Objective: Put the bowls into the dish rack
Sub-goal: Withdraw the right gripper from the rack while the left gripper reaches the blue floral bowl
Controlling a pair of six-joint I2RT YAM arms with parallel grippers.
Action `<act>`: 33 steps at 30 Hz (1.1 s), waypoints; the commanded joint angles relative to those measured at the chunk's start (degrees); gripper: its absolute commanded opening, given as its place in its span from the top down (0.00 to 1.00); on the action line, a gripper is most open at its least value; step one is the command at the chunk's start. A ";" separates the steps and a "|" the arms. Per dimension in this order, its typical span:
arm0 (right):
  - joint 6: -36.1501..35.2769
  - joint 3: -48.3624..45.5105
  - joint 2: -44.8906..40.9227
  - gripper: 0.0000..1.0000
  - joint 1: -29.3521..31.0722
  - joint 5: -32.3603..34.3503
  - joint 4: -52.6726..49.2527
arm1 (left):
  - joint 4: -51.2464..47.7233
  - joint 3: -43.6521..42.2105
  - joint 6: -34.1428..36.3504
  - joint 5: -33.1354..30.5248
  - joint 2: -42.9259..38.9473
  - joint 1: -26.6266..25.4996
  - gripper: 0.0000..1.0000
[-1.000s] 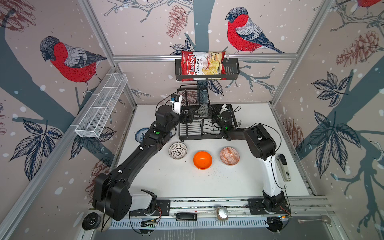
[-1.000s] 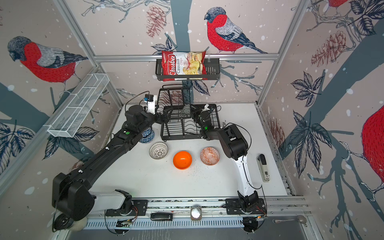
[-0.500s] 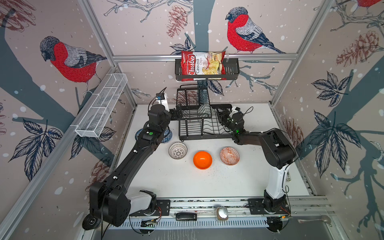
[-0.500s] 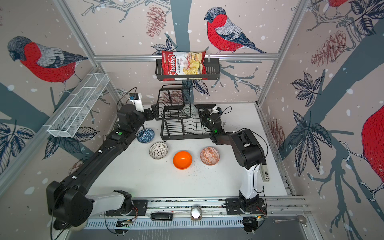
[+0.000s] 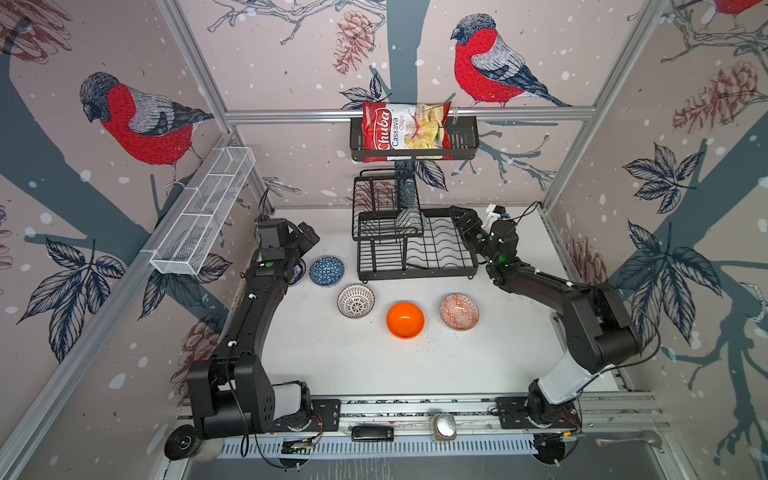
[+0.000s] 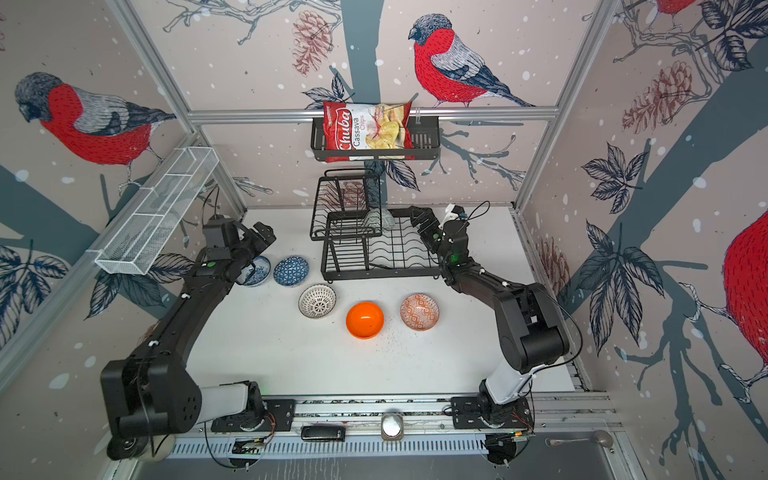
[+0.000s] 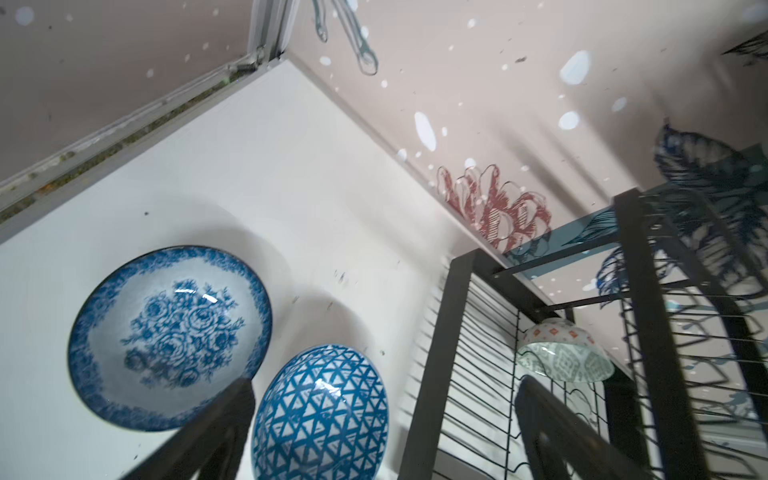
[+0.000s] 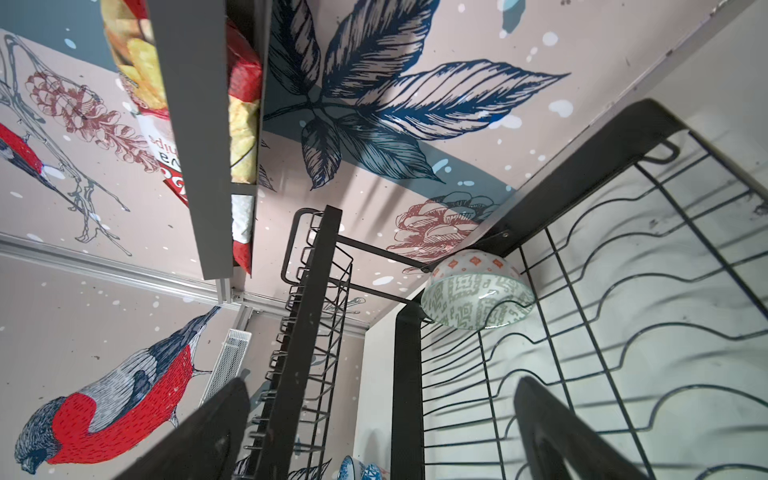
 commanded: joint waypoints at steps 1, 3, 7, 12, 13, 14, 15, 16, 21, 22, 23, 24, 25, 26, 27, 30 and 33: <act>-9.29 2.18 -3.02 0.00 -0.17 -0.86 -8.69 | -5.91 0.13 -4.06 -1.82 1.31 2.38 0.02; -12.90 4.27 -4.51 0.00 -0.13 -0.75 -13.87 | -5.79 -1.17 -5.57 -1.74 1.40 3.72 0.02; -18.18 7.06 -7.15 0.00 -0.34 0.06 -21.17 | -4.72 -5.34 -9.40 -0.61 0.90 6.78 0.03; -20.45 5.92 -10.15 0.00 -1.92 -0.83 -23.04 | -3.23 -10.20 -14.86 1.55 0.61 8.58 0.03; -20.54 5.32 -10.66 0.00 -2.36 -1.20 -22.78 | -3.26 -10.93 -15.59 1.34 0.61 8.70 0.03; -20.54 4.69 -11.17 0.00 -3.05 -1.51 -22.52 | -3.48 -11.53 -16.49 0.77 0.72 8.90 0.03; -20.54 4.23 -11.61 0.00 -3.74 -1.92 -22.42 | -3.45 -12.09 -17.14 0.08 0.70 9.06 0.04; -20.75 3.79 -12.02 0.00 -4.25 -2.33 -22.43 | -3.10 -12.51 -17.61 -0.12 0.83 9.27 0.05; -21.59 3.13 -12.71 0.00 -6.25 -4.31 -22.54 | -2.52 -12.91 -19.56 1.09 3.67 10.24 0.17; -21.52 3.10 -12.68 0.00 -6.63 -4.96 -22.45 | -1.90 -12.92 -19.86 1.36 4.25 10.35 0.17; -21.51 3.11 -12.62 0.00 -6.90 -5.35 -22.43 | -1.36 -13.18 -20.40 1.59 4.59 10.49 0.18; -21.49 3.11 -12.55 0.00 -7.16 -5.79 -22.37 | -0.76 -13.58 -20.96 1.73 5.06 10.65 0.21; -21.51 3.11 -12.61 0.00 -7.34 -5.98 -22.46 | -0.19 -13.67 -21.49 1.73 5.47 10.83 0.23; -21.59 3.14 -12.70 0.00 -7.47 -6.07 -22.43 | 0.27 -13.71 -21.74 1.59 5.78 10.93 0.25; -21.68 3.20 -12.80 0.00 -7.66 -6.17 -22.58 | 0.57 -13.65 -21.86 1.32 6.26 11.17 0.29; -22.32 3.44 -13.31 0.00 -8.01 -6.70 -22.98 | 1.34 -13.62 -22.06 1.03 7.40 12.07 0.41; -23.57 3.89 -14.19 0.00 -8.01 -7.81 -23.44 | 2.06 -13.80 -21.94 1.67 8.71 12.77 0.48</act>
